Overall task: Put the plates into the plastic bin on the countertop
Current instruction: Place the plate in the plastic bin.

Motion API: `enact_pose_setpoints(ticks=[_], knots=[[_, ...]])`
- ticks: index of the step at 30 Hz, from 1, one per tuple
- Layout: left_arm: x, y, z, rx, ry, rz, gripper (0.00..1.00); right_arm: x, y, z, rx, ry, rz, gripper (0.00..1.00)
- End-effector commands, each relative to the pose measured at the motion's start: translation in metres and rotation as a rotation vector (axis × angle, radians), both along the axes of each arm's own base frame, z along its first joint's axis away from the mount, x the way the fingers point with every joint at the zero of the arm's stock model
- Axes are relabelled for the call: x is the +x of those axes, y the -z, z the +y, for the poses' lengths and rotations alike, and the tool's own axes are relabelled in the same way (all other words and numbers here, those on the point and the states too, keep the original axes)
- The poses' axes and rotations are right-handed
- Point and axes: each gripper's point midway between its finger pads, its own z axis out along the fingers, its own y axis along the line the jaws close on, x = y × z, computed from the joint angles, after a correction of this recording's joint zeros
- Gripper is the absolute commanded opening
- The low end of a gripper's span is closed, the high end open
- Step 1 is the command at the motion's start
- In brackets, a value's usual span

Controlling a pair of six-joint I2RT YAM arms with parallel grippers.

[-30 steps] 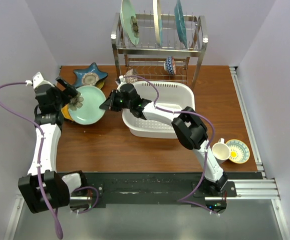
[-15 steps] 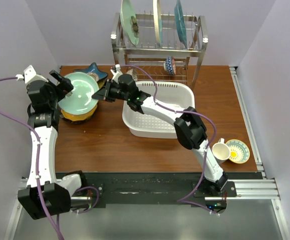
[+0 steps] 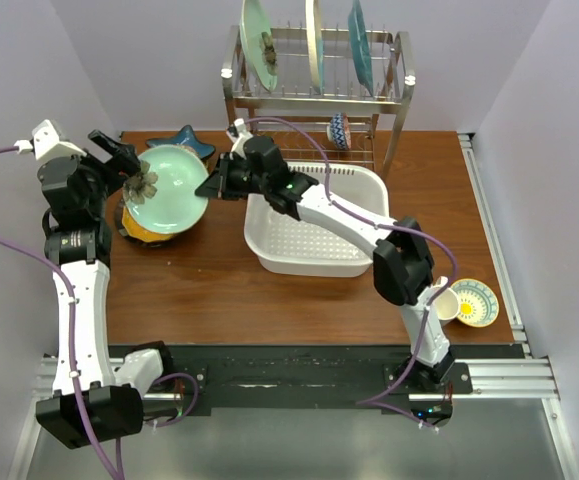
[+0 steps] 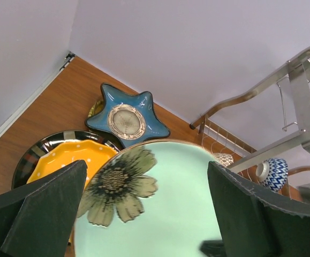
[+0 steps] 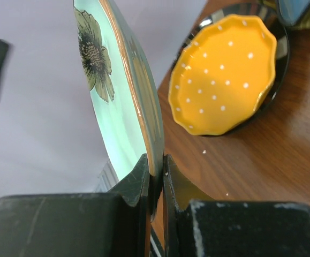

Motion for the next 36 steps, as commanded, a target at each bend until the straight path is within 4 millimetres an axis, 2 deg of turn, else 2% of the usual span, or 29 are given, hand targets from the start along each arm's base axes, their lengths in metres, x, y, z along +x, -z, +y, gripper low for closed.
enact_pose_setpoints(ticks=[1, 9, 14, 17, 19, 20, 21, 23, 25, 27, 31, 36], knots=[[0.0, -0.008, -0.008, -0.005, 0.039, -0.025, 1.0, -0.012, -0.13, -0.025, 0.196, -0.004, -0.225, 0.0], [0.005, 0.007, -0.011, -0.01, 0.062, 0.001, 1.0, -0.008, -0.126, -0.063, 0.126, 0.051, -0.241, 0.0], [0.011, 0.019, -0.015, -0.027, 0.092, 0.017, 1.0, 0.005, -0.127, -0.097, 0.111, 0.113, -0.243, 0.0], [0.016, 0.027, -0.018, -0.045, 0.117, 0.031, 1.0, 0.015, -0.118, -0.114, 0.096, 0.14, -0.222, 0.0], [0.019, 0.035, -0.02, -0.053, 0.126, 0.048, 1.0, 0.019, -0.119, -0.126, 0.093, 0.158, -0.224, 0.0], [0.018, 0.037, -0.019, -0.055, 0.121, 0.053, 1.0, 0.021, -0.111, -0.13, 0.082, 0.164, -0.211, 0.0], [0.018, 0.039, -0.019, -0.057, 0.119, 0.054, 1.0, 0.022, -0.113, -0.137, 0.086, 0.172, -0.214, 0.0], [0.017, 0.044, -0.019, -0.057, 0.114, 0.053, 1.0, 0.024, -0.106, -0.144, 0.073, 0.188, -0.206, 0.0], [0.016, 0.052, -0.019, -0.065, 0.112, 0.06, 1.0, 0.025, -0.107, -0.152, 0.07, 0.199, -0.212, 0.0], [0.017, 0.054, -0.021, -0.068, 0.121, 0.062, 1.0, 0.027, -0.099, -0.161, 0.054, 0.213, -0.203, 0.0], [0.02, 0.06, -0.023, -0.081, 0.129, 0.074, 1.0, 0.028, -0.096, -0.17, 0.053, 0.221, -0.196, 0.0], [0.023, 0.066, -0.028, -0.09, 0.142, 0.09, 1.0, 0.037, -0.086, -0.187, 0.047, 0.242, -0.179, 0.0]])
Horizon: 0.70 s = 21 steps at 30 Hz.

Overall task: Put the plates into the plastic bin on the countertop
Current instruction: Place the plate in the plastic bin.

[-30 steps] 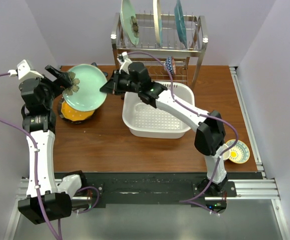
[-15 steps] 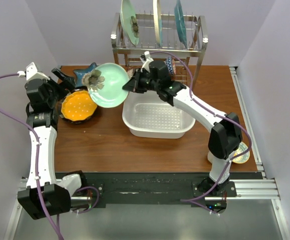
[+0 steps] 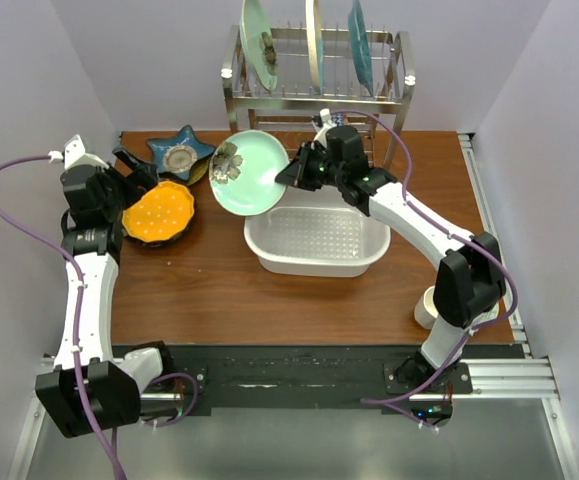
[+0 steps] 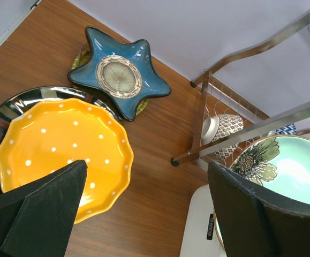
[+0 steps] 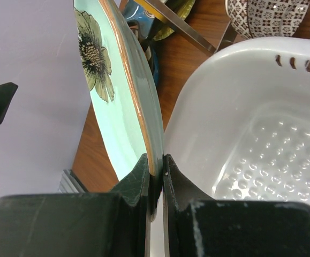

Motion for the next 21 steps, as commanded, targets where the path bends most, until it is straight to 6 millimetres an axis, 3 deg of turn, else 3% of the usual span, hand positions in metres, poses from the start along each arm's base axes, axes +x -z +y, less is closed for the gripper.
enact_pose_setpoints(ticks=[1, 12, 21], knots=[[0.008, -0.006, -0.008, -0.015, 0.03, -0.036, 1.0, 0.002, -0.081, -0.011, 0.147, -0.019, -0.205, 0.0], [0.008, -0.002, -0.011, -0.03, 0.032, -0.026, 1.0, 0.014, -0.076, -0.055, 0.081, 0.029, -0.188, 0.0], [0.008, -0.002, -0.017, -0.029, 0.054, -0.029, 1.0, 0.014, -0.068, -0.079, 0.024, 0.035, -0.151, 0.0]])
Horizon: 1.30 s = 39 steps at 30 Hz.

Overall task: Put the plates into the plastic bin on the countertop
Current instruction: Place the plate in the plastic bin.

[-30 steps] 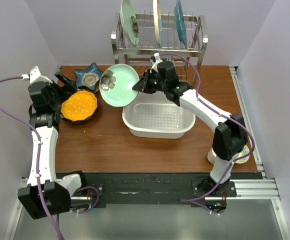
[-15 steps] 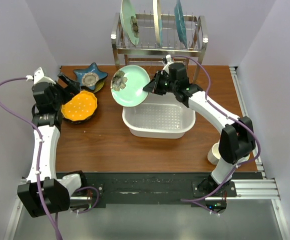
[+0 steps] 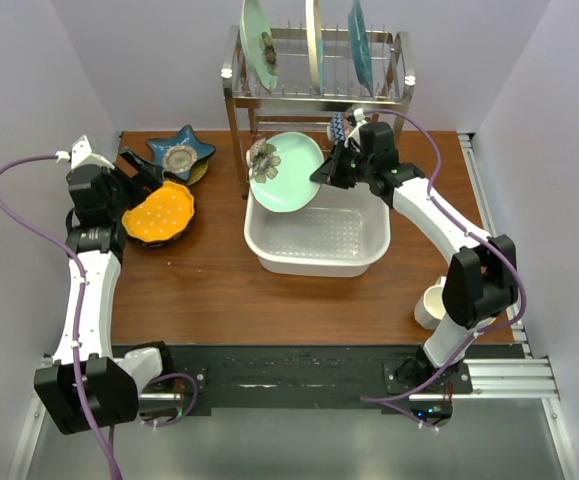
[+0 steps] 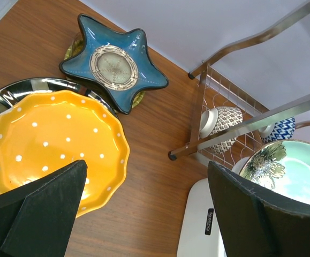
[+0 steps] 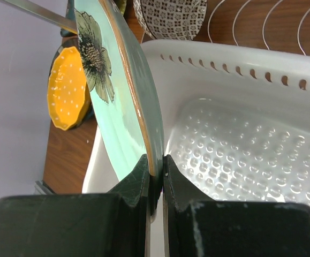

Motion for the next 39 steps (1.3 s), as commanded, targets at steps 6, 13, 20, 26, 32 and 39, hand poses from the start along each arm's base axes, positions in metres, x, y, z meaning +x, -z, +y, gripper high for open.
enact_pose_setpoints(ticks=[6, 13, 20, 26, 32, 39], knots=[[0.005, -0.005, -0.009, -0.013, 0.033, -0.033, 1.0, -0.013, -0.095, -0.007, 0.086, -0.081, -0.212, 0.0], [0.006, 0.002, -0.011, -0.017, 0.045, -0.027, 1.0, -0.021, -0.094, -0.016, 0.057, -0.087, -0.194, 0.0], [0.007, 0.009, -0.012, -0.02, 0.05, -0.014, 1.0, -0.026, -0.084, -0.018, 0.032, -0.117, -0.143, 0.0], [0.006, 0.013, -0.012, -0.022, 0.047, -0.014, 1.0, -0.032, -0.068, -0.017, 0.012, -0.153, -0.095, 0.0], [0.006, 0.015, -0.012, -0.019, 0.048, -0.012, 1.0, -0.037, -0.049, -0.018, -0.008, -0.173, -0.044, 0.0], [0.007, 0.02, -0.013, -0.023, 0.052, -0.008, 1.0, -0.043, -0.024, -0.017, -0.023, -0.211, 0.019, 0.0]])
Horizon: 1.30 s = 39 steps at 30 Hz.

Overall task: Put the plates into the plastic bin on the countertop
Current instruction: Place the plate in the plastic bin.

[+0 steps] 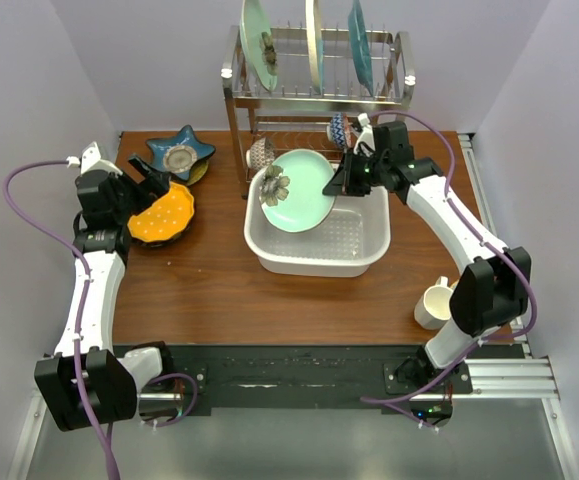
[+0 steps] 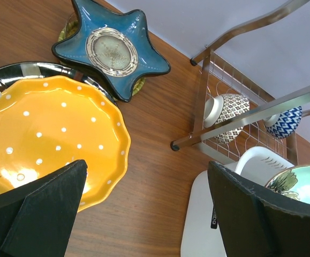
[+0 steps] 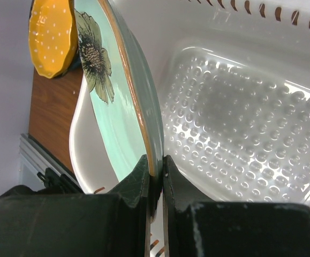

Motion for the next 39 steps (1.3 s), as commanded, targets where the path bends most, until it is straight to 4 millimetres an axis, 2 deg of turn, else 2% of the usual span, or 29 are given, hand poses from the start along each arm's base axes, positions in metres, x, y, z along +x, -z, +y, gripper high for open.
enact_pose_setpoints(ticks=[1, 11, 19, 25, 39], knots=[[0.004, -0.006, -0.004, -0.01, 0.015, -0.04, 1.0, -0.001, -0.018, 0.013, 0.071, -0.086, -0.048, 0.0], [0.006, -0.002, -0.005, -0.01, 0.021, -0.032, 1.0, -0.011, 0.019, 0.009, 0.033, -0.097, 0.021, 0.0], [0.007, -0.003, -0.006, -0.013, 0.028, -0.036, 1.0, -0.01, 0.046, 0.01, 0.015, -0.105, 0.071, 0.0], [0.009, -0.005, -0.008, -0.02, 0.038, -0.045, 1.0, -0.01, 0.056, 0.01, 0.007, -0.105, 0.087, 0.0], [0.011, -0.005, -0.013, -0.019, 0.052, -0.048, 1.0, -0.01, 0.103, 0.013, -0.04, -0.109, 0.191, 0.03]])
